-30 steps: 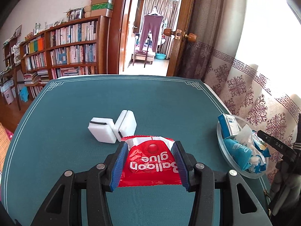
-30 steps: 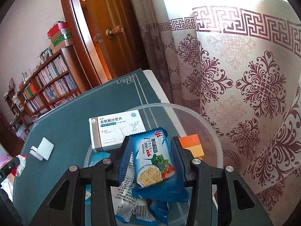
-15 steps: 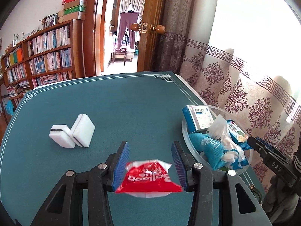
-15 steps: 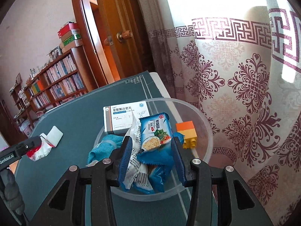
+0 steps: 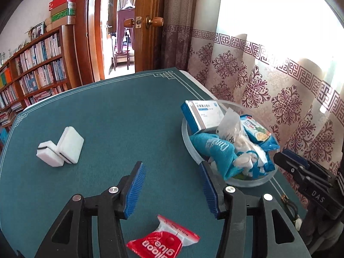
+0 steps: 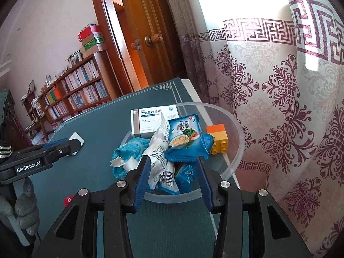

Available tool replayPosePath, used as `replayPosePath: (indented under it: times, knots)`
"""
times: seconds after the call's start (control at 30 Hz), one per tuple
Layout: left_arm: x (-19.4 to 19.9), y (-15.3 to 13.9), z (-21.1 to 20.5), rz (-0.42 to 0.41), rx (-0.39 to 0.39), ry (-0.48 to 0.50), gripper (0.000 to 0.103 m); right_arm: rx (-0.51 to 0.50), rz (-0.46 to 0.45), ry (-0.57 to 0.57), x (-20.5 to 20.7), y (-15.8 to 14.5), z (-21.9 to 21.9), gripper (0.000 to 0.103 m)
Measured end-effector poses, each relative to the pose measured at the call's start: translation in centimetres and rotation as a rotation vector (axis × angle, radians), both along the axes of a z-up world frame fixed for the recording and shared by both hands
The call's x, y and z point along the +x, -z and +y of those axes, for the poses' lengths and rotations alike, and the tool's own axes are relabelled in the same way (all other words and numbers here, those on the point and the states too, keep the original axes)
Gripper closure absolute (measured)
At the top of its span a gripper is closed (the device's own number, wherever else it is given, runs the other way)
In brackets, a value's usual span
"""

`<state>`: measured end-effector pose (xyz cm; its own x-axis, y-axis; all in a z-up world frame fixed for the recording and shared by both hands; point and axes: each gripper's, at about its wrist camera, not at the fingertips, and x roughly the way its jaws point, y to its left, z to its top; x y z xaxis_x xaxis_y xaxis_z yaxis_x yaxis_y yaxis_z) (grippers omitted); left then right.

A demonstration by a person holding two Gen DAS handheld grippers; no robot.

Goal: Organize objects

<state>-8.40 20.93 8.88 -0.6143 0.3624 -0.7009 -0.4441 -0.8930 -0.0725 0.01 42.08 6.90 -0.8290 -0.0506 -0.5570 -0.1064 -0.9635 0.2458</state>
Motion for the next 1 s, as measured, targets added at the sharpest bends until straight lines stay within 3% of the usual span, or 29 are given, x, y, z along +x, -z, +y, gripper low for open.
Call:
replayPosePath:
  times: [0.23, 0.6, 0.77, 1.0]
  knots:
    - [3.2, 3.1, -1.9, -0.045, -0.081, 0.062, 0.03, -0.016, -0.012, -0.017, 0.0, 0.5, 0.1, 0.057]
    - [4.7, 5.9, -1.8, -0.074, -0.165, 0.145, 0.03, -0.002, -0.01, -0.028, 0.6, 0.3, -0.7, 0.057]
    - [4.9, 6.9, -1.6, -0.074, -0.188, 0.144, 0.055, -0.004, -0.008, -0.025, 0.6, 0.3, -0.7, 0.057]
    - [4.7, 6.5, -1.4, -0.065, -0.161, 0.13, 0.063, -0.004, -0.007, -0.028, 0.8, 0.3, -0.6, 0.057]
